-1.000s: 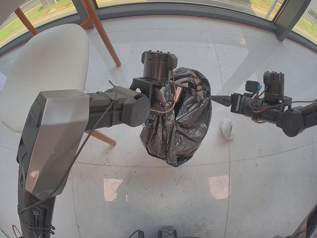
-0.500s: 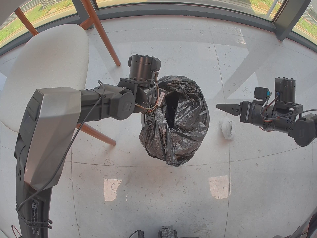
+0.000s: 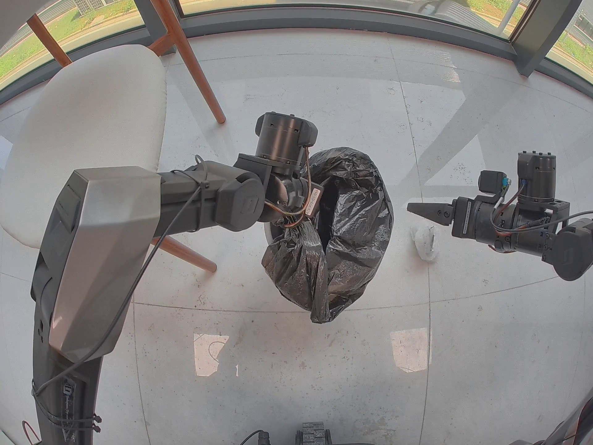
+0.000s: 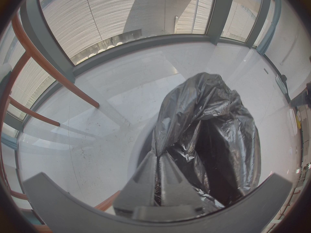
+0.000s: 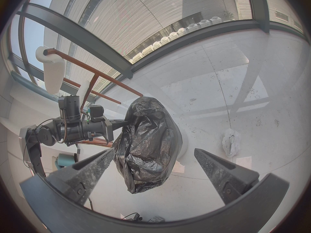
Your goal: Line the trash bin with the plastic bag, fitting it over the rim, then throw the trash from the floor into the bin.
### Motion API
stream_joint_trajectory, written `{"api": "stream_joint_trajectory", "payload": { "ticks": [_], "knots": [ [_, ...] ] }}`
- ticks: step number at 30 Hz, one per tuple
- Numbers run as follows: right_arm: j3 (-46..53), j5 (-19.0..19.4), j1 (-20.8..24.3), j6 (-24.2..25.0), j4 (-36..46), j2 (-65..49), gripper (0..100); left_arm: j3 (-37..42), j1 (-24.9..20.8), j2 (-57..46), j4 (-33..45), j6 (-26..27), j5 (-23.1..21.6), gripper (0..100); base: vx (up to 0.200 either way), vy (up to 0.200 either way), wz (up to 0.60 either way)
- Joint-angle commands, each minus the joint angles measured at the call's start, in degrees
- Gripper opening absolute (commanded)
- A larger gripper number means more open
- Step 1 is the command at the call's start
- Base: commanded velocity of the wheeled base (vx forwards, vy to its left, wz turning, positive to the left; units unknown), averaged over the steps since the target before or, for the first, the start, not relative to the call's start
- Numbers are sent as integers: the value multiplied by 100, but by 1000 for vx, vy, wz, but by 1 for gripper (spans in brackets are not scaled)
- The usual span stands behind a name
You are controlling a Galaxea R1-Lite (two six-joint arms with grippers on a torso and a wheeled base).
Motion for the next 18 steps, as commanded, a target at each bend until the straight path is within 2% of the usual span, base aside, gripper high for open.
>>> {"api": "stream_joint_trajectory", "payload": {
  "ticks": [1, 9, 18],
  "knots": [
    [-1, 1, 1, 2, -10, -5, 100, 1, -2, 99, 59, -1, -27, 100, 0, 0, 0],
    [79, -52, -16, 37, -361, 13, 100, 1, -55, 468, 129, 87, -308, 100, 0, 0, 0],
    [114, -87, -16, 37, -361, 13, 100, 1, -230, 486, 234, 114, -352, 100, 0, 0, 0]
  ]
}}
